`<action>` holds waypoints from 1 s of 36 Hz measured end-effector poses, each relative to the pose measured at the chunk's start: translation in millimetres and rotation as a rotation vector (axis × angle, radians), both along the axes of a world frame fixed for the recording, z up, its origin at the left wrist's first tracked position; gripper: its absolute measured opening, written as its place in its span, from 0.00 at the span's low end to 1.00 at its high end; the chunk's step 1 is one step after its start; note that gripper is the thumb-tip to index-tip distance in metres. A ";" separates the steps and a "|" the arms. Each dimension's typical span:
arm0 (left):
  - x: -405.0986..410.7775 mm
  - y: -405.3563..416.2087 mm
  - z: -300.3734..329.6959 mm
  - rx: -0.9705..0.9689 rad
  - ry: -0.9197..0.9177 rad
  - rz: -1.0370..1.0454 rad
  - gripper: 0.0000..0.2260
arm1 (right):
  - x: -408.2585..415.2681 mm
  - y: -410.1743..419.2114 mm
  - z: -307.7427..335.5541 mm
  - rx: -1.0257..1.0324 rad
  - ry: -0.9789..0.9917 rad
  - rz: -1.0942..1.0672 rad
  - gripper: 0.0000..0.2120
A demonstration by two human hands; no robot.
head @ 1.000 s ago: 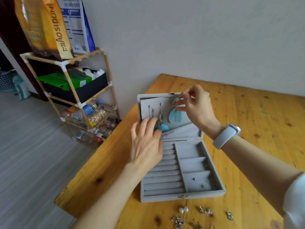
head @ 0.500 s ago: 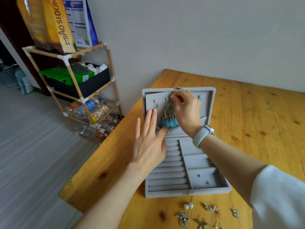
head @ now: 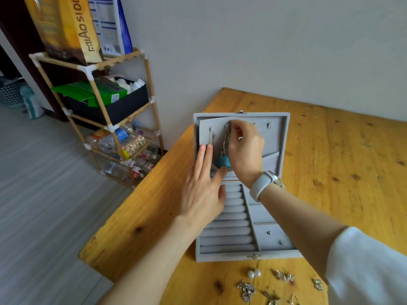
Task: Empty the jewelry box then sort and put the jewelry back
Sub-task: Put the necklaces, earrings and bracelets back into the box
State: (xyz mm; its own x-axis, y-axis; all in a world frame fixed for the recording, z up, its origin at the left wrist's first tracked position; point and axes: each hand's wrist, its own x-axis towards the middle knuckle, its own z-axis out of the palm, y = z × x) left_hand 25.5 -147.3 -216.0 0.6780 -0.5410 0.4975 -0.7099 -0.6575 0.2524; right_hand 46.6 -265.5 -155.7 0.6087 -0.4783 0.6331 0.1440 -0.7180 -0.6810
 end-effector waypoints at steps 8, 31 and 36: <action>0.2 0.1 -1.9 0.026 -0.015 0.021 0.20 | -0.2 8.4 -2.8 0.332 0.084 0.054 0.13; -38.5 -24.0 19.4 0.039 0.066 0.137 0.22 | -118.8 -51.4 -24.2 0.261 0.253 0.183 0.14; -79.4 -68.9 20.0 0.006 0.137 0.056 0.18 | -184.2 -93.7 -30.0 0.289 0.333 0.091 0.16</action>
